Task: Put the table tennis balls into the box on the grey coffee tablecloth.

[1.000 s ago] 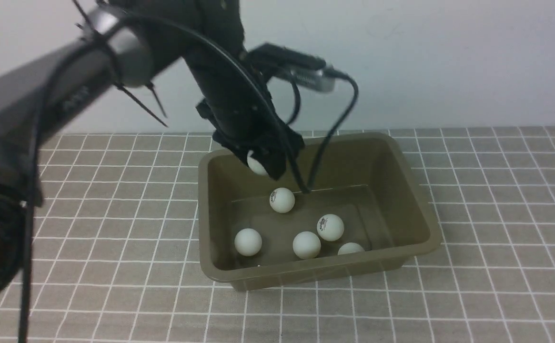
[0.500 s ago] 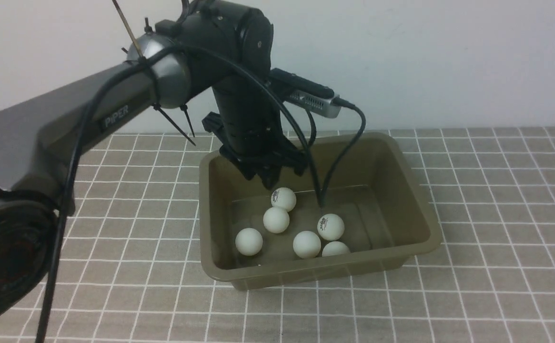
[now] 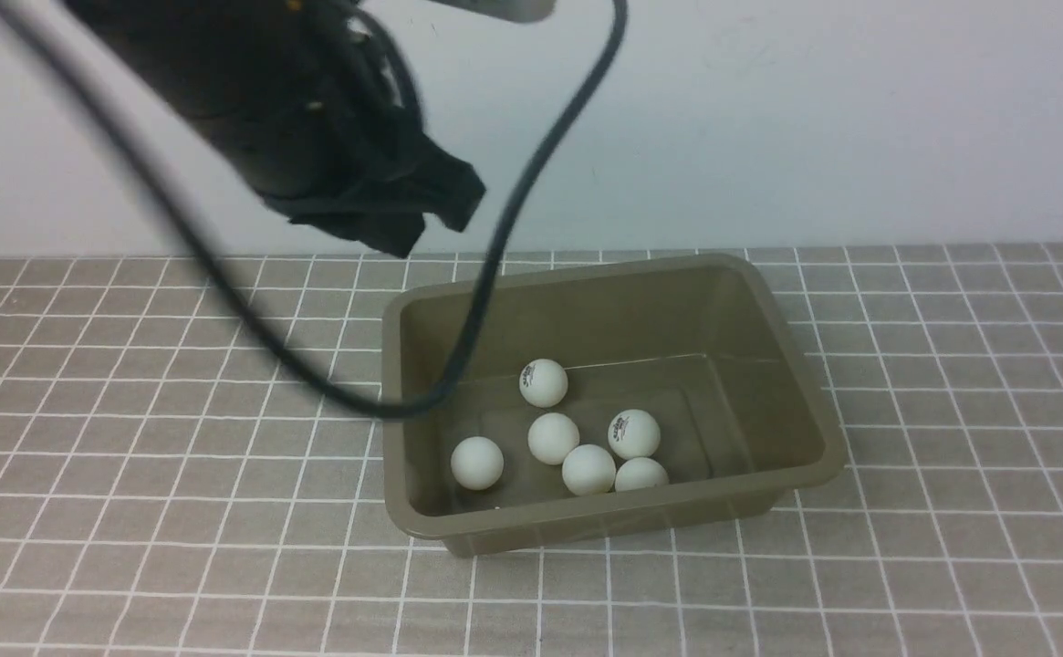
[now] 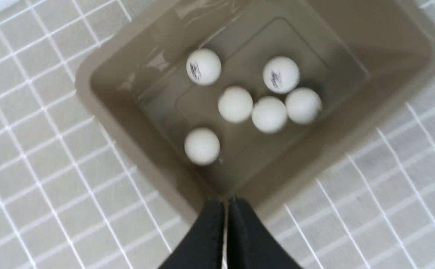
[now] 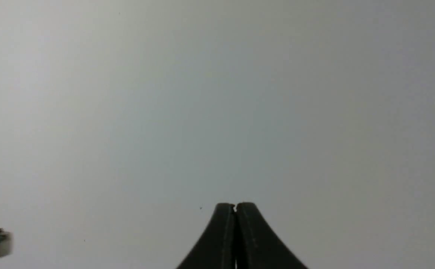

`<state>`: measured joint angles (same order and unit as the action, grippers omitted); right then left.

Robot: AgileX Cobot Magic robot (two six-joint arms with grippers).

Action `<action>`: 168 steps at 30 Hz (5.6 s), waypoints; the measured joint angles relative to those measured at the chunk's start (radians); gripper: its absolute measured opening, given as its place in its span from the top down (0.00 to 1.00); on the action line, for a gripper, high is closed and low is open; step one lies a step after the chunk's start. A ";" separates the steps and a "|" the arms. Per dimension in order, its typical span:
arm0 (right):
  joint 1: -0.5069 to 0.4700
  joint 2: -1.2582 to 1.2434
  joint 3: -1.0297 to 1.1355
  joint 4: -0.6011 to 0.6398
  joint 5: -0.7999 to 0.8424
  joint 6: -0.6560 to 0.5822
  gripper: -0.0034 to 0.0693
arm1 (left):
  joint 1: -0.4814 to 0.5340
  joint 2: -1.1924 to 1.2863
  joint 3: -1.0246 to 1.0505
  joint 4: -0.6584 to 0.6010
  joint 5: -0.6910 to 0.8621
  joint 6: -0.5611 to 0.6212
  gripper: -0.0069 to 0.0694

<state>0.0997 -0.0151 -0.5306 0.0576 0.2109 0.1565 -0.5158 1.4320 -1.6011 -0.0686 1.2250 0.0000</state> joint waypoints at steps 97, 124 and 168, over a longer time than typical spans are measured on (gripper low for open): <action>0.000 -0.004 0.010 -0.014 0.003 -0.004 0.97 | 0.452 -1.450 1.628 0.086 -0.854 -0.060 0.92; -0.081 -0.003 0.555 -0.126 0.155 -0.061 0.97 | 0.451 -1.450 1.628 0.088 -0.854 -0.060 0.92; -0.081 -0.003 0.554 -0.126 0.161 -0.061 0.97 | 0.451 -1.450 1.628 0.089 -0.854 -0.060 0.92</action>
<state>0.0191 -0.0178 0.0237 -0.0686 0.3717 0.0954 -0.0645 -0.0177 0.0274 0.0200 0.3708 -0.0595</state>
